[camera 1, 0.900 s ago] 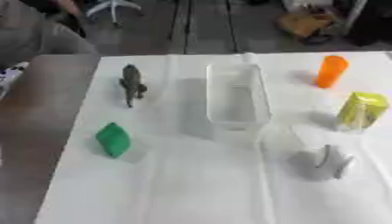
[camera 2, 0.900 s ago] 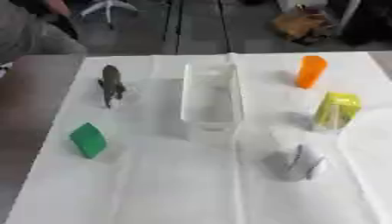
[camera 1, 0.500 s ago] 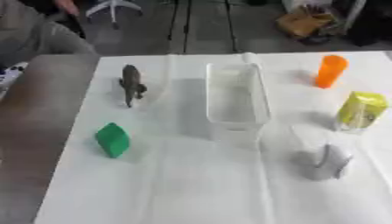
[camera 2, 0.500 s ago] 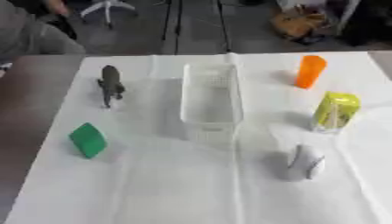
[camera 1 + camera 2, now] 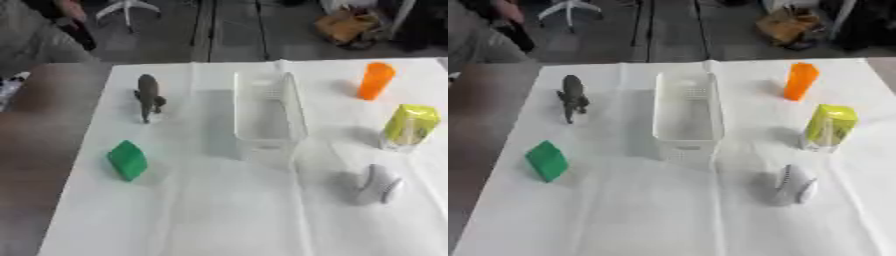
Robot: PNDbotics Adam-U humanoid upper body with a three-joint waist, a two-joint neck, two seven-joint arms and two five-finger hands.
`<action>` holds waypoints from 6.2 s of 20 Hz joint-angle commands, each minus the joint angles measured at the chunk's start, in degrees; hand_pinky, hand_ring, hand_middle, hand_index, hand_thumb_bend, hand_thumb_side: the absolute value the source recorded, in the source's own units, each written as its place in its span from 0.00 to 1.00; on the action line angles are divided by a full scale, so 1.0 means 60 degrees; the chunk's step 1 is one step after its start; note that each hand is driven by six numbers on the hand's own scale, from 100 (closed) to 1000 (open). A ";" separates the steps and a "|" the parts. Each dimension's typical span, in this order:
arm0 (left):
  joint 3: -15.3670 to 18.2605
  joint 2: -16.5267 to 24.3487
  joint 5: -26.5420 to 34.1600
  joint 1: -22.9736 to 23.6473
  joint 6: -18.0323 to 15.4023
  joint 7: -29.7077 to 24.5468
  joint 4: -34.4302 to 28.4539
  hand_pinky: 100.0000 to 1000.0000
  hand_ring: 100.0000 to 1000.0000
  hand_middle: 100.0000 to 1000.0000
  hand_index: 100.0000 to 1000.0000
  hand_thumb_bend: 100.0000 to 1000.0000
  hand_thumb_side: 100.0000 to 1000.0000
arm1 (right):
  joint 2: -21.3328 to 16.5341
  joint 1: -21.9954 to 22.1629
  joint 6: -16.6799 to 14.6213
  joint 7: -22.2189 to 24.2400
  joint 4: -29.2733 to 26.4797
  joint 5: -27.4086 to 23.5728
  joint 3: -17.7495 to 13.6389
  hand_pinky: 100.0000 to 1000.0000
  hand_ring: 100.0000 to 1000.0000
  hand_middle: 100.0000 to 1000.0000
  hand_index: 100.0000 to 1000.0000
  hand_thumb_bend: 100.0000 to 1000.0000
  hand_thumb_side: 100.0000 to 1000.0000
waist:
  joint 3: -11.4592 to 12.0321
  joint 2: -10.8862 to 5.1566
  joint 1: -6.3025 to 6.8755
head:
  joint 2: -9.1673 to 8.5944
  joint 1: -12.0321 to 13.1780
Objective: Pick up objects on the table and place them in the box.
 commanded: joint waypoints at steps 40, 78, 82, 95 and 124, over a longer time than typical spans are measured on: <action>-0.0065 0.0133 -0.0019 -0.0086 0.0038 -0.0220 -0.0149 0.57 0.63 0.58 0.71 0.27 1.00 | -0.0523 -0.0154 -0.0949 0.1566 0.0320 0.1435 0.0590 0.76 0.77 0.79 0.87 0.00 0.54 | 0.0045 -0.0141 -0.0060 | 0.0048 -0.2528; -0.0105 0.0125 0.0012 -0.0091 0.0063 -0.0294 -0.0092 0.57 0.63 0.58 0.71 0.27 1.00 | -0.0930 -0.0007 -0.2938 0.5698 0.1893 0.4294 0.1824 0.78 0.87 0.89 0.92 0.29 0.85 | 0.0121 -0.0127 -0.0083 | 0.0048 -0.2438; -0.0113 0.0122 0.0019 -0.0089 0.0064 -0.0301 -0.0084 0.57 0.63 0.58 0.71 0.27 1.00 | -0.0889 0.0019 -0.2989 0.5869 0.2042 0.4592 0.1942 0.76 0.86 0.89 0.92 0.30 0.88 | 0.0129 -0.0126 -0.0082 | 0.0048 -0.2451; -0.0124 0.0136 0.0025 -0.0090 0.0059 -0.0316 -0.0084 0.57 0.63 0.58 0.71 0.27 1.00 | -0.0985 0.0458 -0.3211 0.6163 0.2032 0.4811 0.2285 0.75 0.84 0.88 0.91 0.28 0.95 | 0.0133 -0.0117 -0.0103 | 0.0048 -0.2475; -0.0152 0.0126 0.0049 -0.0068 0.0058 -0.0340 -0.0073 0.57 0.63 0.58 0.71 0.27 1.00 | -0.0835 0.0744 -0.3610 0.6412 0.2161 0.6829 0.2867 0.76 0.86 0.89 0.91 0.39 1.00 | 0.0200 -0.0112 -0.0131 | 0.0048 -0.2559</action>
